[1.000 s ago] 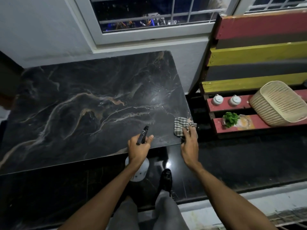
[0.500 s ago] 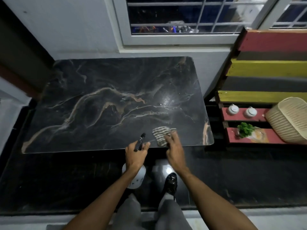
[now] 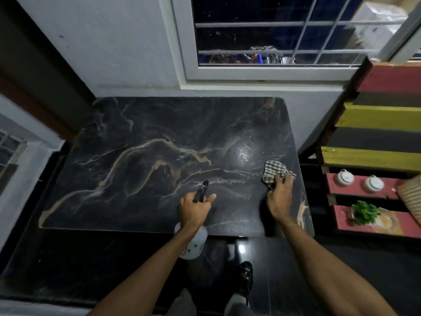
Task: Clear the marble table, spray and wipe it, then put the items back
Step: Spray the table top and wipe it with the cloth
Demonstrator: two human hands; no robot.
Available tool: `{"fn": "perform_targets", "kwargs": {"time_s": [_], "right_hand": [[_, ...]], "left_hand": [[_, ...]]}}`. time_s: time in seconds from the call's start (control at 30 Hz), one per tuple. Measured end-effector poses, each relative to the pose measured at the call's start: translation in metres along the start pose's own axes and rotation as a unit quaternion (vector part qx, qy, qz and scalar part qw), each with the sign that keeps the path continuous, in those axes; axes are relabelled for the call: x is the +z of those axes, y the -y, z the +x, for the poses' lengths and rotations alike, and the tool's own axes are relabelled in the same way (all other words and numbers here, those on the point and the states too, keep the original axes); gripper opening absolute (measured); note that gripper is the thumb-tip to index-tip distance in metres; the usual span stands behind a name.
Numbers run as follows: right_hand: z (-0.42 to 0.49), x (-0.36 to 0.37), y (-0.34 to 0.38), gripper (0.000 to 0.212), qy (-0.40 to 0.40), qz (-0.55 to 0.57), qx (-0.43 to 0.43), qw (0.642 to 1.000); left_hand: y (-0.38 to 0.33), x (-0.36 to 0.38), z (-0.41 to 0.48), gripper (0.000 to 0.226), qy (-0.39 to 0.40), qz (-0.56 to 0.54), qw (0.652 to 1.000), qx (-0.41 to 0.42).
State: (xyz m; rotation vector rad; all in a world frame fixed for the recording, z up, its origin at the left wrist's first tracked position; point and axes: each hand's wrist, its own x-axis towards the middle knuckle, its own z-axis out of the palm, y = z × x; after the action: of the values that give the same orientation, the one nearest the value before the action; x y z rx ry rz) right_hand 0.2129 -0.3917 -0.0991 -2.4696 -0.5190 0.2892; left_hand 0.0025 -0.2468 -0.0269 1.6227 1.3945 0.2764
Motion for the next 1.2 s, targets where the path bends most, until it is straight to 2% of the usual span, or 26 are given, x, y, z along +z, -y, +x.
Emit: {"fn": "perform_targets", "kwargs": {"time_s": [0.17, 0.27, 0.3, 0.33, 0.4, 0.43, 0.47, 0.57, 0.6, 0.63, 0.67, 0.73, 0.77, 0.8, 0.87, 0.9, 0.93, 0.97, 1.03, 1.07, 1.1, 1.13, 1.2], "right_hand": [[0.005, 0.056, 0.048, 0.065, 0.086, 0.016, -0.149, 0.985], [0.020, 0.073, 0.079, 0.059, 0.038, 0.056, -0.060, 0.996], [0.013, 0.085, 0.097, 0.060, 0.047, 0.068, -0.075, 0.994], [0.000, 0.097, 0.120, 0.063, 0.075, 0.076, -0.140, 0.984], [-0.028, 0.123, 0.150, 0.069, 0.161, 0.041, -0.317, 0.934], [-0.029, 0.135, 0.161, 0.067, 0.188, 0.031, -0.364, 0.912], [-0.021, 0.140, 0.173, 0.062, 0.191, 0.035, -0.359, 0.913], [0.020, 0.148, 0.198, 0.059, 0.106, 0.070, -0.179, 0.976], [0.023, 0.155, 0.212, 0.063, 0.101, 0.066, -0.141, 0.983], [0.015, 0.167, 0.227, 0.064, 0.117, 0.045, -0.153, 0.980], [-0.003, 0.179, 0.242, 0.064, 0.152, 0.027, -0.206, 0.966], [-0.036, 0.206, 0.257, 0.064, 0.221, 0.008, -0.355, 0.909], [-0.034, 0.207, 0.259, 0.066, 0.228, 0.007, -0.384, 0.895], [-0.026, 0.205, 0.265, 0.067, 0.219, 0.013, -0.364, 0.905], [-0.001, 0.205, 0.271, 0.066, 0.139, 0.029, -0.223, 0.964], [0.000, 0.204, 0.277, 0.066, 0.109, 0.035, -0.163, 0.980], [-0.011, 0.209, 0.286, 0.065, 0.107, 0.029, -0.157, 0.981], [-0.030, 0.219, 0.301, 0.066, 0.141, 0.025, -0.200, 0.969], [-0.071, 0.238, 0.312, 0.071, 0.249, 0.006, -0.338, 0.907], [-0.074, 0.246, 0.312, 0.073, 0.275, -0.005, -0.388, 0.879], [-0.062, 0.247, 0.317, 0.073, 0.273, -0.008, -0.393, 0.878], [-0.044, 0.249, 0.324, 0.071, 0.246, -0.001, -0.352, 0.903], [0.001, 0.246, 0.334, 0.068, 0.145, -0.012, -0.200, 0.969]], "left_hand": [[0.000, -0.012, 0.015, 0.044, -0.028, 0.005, 1.000, -0.001], [0.002, -0.036, 0.032, 0.047, -0.049, -0.012, 0.999, 0.014], [0.003, -0.047, 0.039, 0.047, -0.058, -0.016, 0.998, 0.017], [0.006, -0.058, 0.048, 0.047, -0.065, -0.023, 0.997, 0.021], [0.010, -0.078, 0.063, 0.045, -0.079, -0.024, 0.996, 0.036], [0.013, -0.091, 0.072, 0.045, -0.079, -0.026, 0.996, 0.038], [0.016, -0.104, 0.082, 0.044, -0.080, -0.031, 0.995, 0.041], [0.021, -0.139, 0.107, 0.042, -0.093, -0.042, 0.992, 0.075], [0.023, -0.150, 0.115, 0.043, -0.105, -0.048, 0.989, 0.090], [0.022, -0.159, 0.122, 0.043, -0.112, -0.055, 0.987, 0.099], [0.024, -0.168, 0.129, 0.044, -0.117, -0.065, 0.986, 0.102], [0.027, -0.187, 0.142, 0.041, -0.129, -0.088, 0.984, 0.085], [0.027, -0.192, 0.146, 0.040, -0.128, -0.094, 0.985, 0.071], [0.030, -0.201, 0.151, 0.039, -0.126, -0.102, 0.985, 0.060], [0.039, -0.219, 0.160, 0.038, -0.126, -0.107, 0.985, 0.051], [0.044, -0.227, 0.164, 0.038, -0.129, -0.101, 0.985, 0.047], [0.048, -0.235, 0.166, 0.038, -0.132, -0.095, 0.986, 0.046], [0.051, -0.245, 0.170, 0.038, -0.136, -0.092, 0.985, 0.044], [0.055, -0.259, 0.174, 0.038, -0.140, -0.085, 0.986, 0.044], [0.057, -0.266, 0.177, 0.038, -0.143, -0.082, 0.985, 0.043], [0.060, -0.274, 0.180, 0.037, -0.149, -0.080, 0.985, 0.039], [0.063, -0.283, 0.184, 0.037, -0.158, -0.081, 0.984, 0.035], [0.070, -0.298, 0.190, 0.038, -0.168, -0.091, 0.981, 0.027]]}}
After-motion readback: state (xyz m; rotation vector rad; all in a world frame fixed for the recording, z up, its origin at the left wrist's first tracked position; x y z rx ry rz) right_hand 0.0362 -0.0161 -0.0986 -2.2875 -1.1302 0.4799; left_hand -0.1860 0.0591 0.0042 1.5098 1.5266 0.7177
